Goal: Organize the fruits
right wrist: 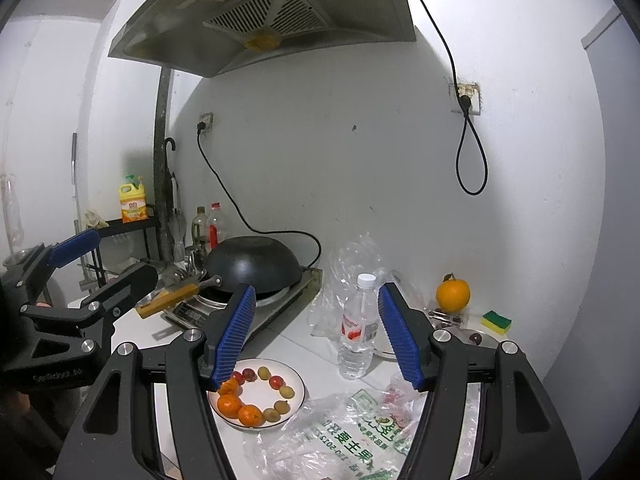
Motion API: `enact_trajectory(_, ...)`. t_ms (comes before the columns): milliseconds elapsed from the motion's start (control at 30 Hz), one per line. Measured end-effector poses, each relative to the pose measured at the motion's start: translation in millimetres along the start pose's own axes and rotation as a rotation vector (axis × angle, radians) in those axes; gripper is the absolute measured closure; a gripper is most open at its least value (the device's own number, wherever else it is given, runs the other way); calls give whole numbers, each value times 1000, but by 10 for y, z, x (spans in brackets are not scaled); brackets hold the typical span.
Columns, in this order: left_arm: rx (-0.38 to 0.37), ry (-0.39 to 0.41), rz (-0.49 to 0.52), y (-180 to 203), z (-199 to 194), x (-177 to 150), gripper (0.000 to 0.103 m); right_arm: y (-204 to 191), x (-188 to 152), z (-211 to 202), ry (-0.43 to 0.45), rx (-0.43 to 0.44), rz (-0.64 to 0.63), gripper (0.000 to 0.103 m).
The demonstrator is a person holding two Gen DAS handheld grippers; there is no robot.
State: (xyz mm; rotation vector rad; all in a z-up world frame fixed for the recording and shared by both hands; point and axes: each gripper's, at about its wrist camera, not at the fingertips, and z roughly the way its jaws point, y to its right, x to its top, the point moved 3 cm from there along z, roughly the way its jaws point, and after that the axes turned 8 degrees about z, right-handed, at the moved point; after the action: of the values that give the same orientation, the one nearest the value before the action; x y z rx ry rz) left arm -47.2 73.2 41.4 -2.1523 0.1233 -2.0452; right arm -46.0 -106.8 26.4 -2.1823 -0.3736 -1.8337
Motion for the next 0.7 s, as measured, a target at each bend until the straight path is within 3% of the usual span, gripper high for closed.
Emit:
enact_trajectory(267, 2, -18, -40, -25, 84, -8, 1, 16, -4, 31, -13, -13, -15, 36)
enact_trajectory(700, -14, -17, -4, 81, 187, -14, 1, 74, -36, 98, -20, -23, 2, 36)
